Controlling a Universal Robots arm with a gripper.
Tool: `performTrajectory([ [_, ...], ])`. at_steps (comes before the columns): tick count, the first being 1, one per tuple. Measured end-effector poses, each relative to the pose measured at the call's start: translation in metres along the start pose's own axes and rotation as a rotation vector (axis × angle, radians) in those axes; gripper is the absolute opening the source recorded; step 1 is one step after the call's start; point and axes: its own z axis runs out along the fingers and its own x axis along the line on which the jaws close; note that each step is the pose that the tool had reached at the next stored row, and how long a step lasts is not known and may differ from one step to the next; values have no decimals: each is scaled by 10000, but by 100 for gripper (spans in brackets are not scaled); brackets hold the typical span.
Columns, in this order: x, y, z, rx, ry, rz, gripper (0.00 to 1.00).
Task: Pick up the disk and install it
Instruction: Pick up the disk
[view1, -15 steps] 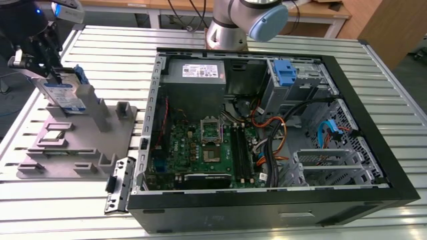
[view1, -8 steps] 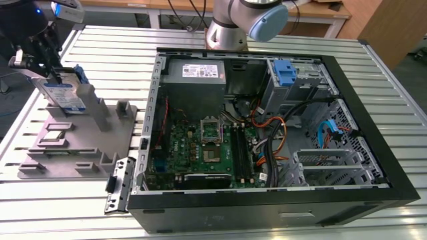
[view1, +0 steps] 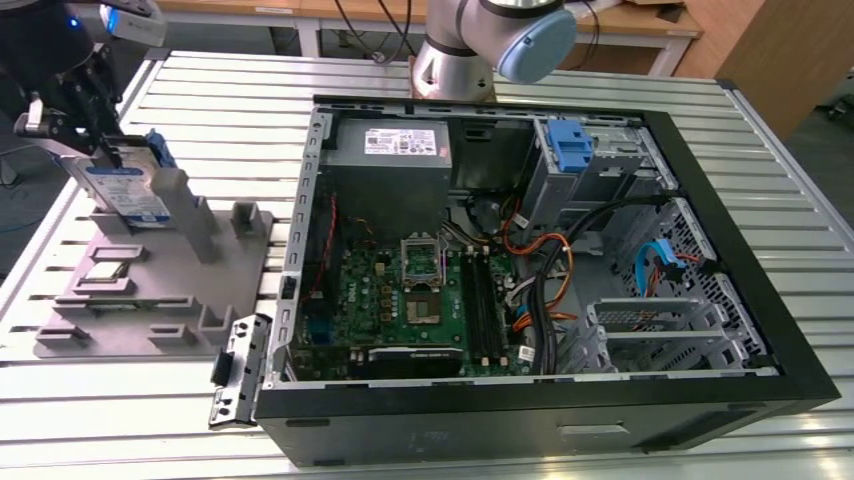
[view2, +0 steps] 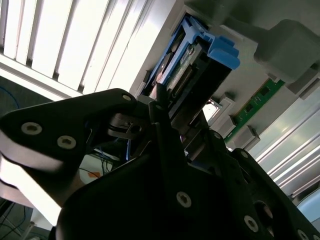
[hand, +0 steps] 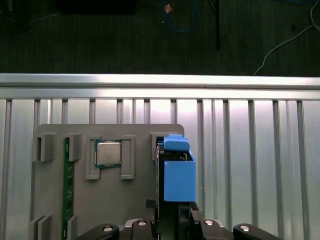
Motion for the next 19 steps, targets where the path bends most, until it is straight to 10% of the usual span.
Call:
performTrajectory([
  [19, -1, 3, -42, 10, -8, 132, 35],
])
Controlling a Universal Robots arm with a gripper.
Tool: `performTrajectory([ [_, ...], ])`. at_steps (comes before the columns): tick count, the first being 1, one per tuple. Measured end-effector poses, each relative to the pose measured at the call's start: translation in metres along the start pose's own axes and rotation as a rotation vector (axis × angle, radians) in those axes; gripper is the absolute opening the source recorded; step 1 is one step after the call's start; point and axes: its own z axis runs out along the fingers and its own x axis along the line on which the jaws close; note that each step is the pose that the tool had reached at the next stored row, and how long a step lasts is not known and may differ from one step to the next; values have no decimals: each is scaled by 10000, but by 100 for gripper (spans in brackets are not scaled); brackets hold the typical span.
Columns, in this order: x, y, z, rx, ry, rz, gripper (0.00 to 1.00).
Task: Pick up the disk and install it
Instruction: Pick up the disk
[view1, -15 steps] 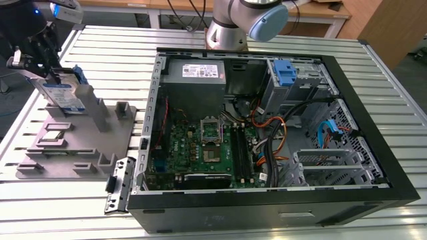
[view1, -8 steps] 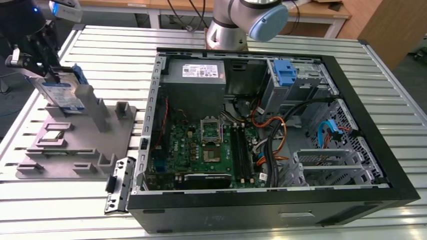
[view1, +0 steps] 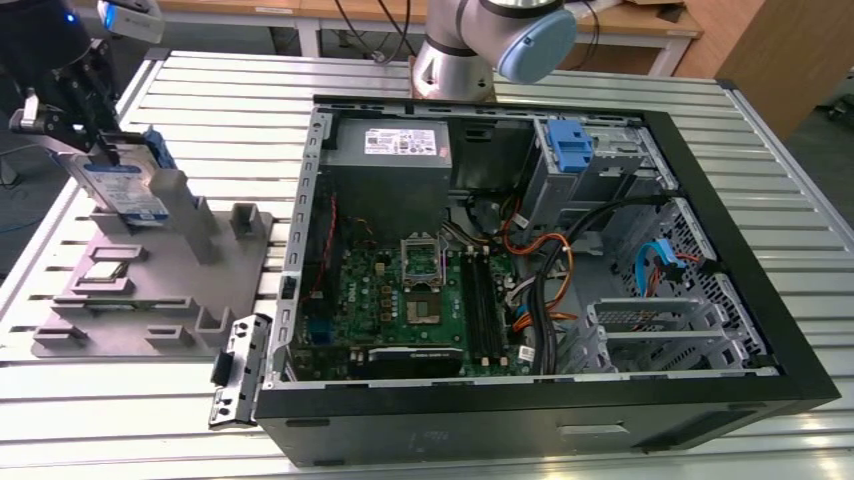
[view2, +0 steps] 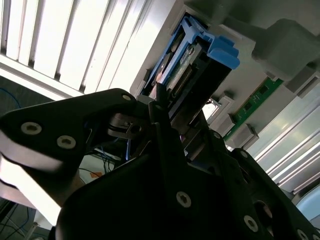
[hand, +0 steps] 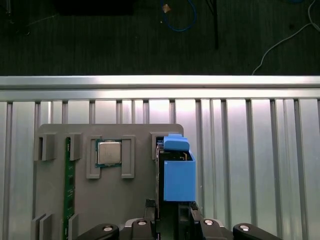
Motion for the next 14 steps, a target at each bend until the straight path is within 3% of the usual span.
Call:
performTrajectory([
  [7, 0, 1, -8, -2, 1, 0, 35],
  [14, -7, 6, -109, -1, 1, 0, 35],
])
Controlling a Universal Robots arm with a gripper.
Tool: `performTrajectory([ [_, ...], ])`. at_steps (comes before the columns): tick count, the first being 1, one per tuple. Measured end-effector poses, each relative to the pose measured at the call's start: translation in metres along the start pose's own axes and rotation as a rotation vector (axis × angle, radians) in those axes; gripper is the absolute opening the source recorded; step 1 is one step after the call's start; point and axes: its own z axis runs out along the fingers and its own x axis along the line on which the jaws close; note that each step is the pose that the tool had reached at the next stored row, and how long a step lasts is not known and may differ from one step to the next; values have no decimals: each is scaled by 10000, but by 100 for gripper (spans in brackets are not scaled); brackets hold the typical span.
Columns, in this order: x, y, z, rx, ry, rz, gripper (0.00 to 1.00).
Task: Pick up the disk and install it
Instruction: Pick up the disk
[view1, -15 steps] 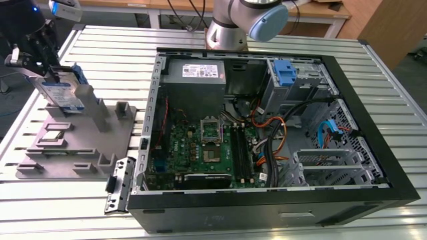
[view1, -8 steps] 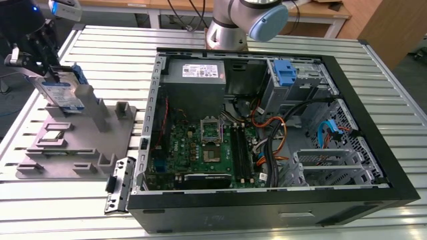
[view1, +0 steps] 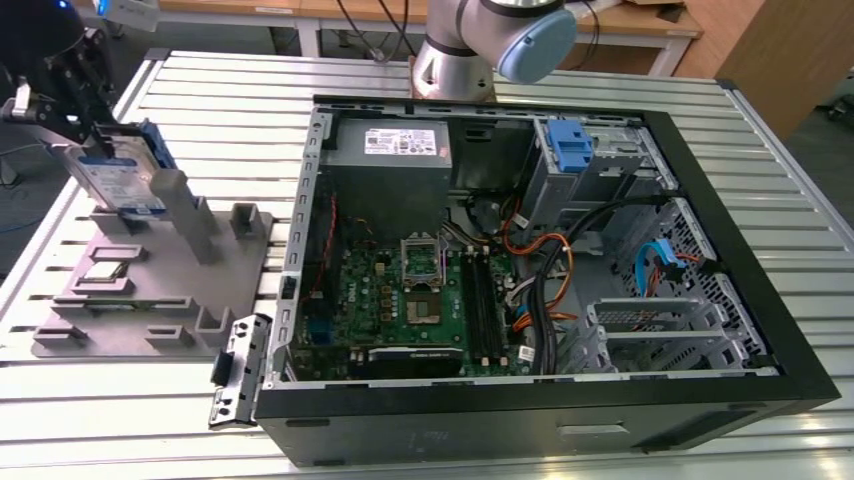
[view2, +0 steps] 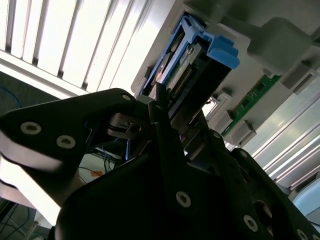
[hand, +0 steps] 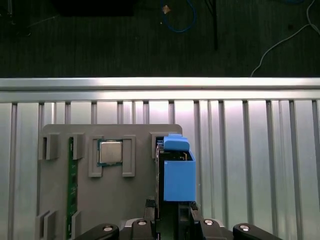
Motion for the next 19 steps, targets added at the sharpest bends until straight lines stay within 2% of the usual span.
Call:
performTrajectory([
  [5, -7, 5, -103, 1, -1, 0, 35],
  [13, -22, 18, -326, 0, 0, 0, 35],
  [19, -23, 19, -344, 1, -1, 0, 35],
])
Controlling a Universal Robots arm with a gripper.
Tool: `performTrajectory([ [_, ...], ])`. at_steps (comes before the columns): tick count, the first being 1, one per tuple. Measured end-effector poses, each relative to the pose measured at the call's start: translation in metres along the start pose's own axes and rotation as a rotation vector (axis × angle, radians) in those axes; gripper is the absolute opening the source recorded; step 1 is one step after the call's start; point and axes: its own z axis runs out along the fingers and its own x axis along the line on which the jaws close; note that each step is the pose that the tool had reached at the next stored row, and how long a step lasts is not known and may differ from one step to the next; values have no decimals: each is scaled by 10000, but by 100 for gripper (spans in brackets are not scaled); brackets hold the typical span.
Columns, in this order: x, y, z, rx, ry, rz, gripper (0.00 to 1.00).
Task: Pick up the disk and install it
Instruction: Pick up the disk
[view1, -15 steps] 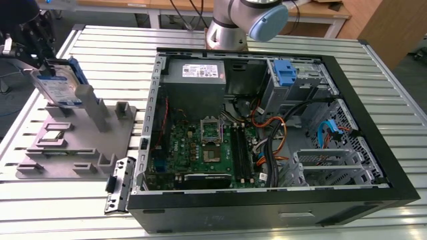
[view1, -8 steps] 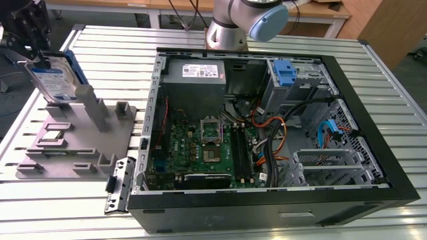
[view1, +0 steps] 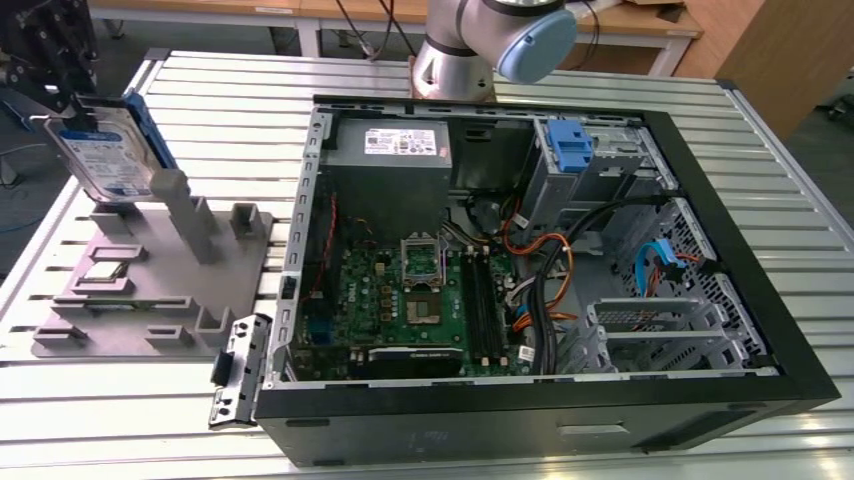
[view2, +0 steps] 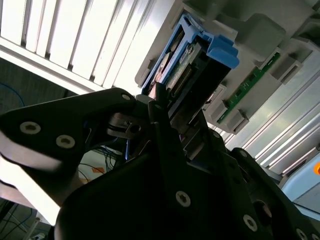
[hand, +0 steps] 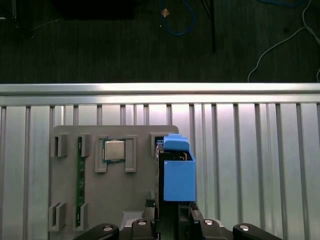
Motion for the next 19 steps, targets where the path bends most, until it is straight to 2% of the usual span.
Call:
performTrajectory([
  [7, -5, 4, -78, -1, 1, 0, 35],
  [19, -7, 5, -98, -2, 2, 0, 35],
])
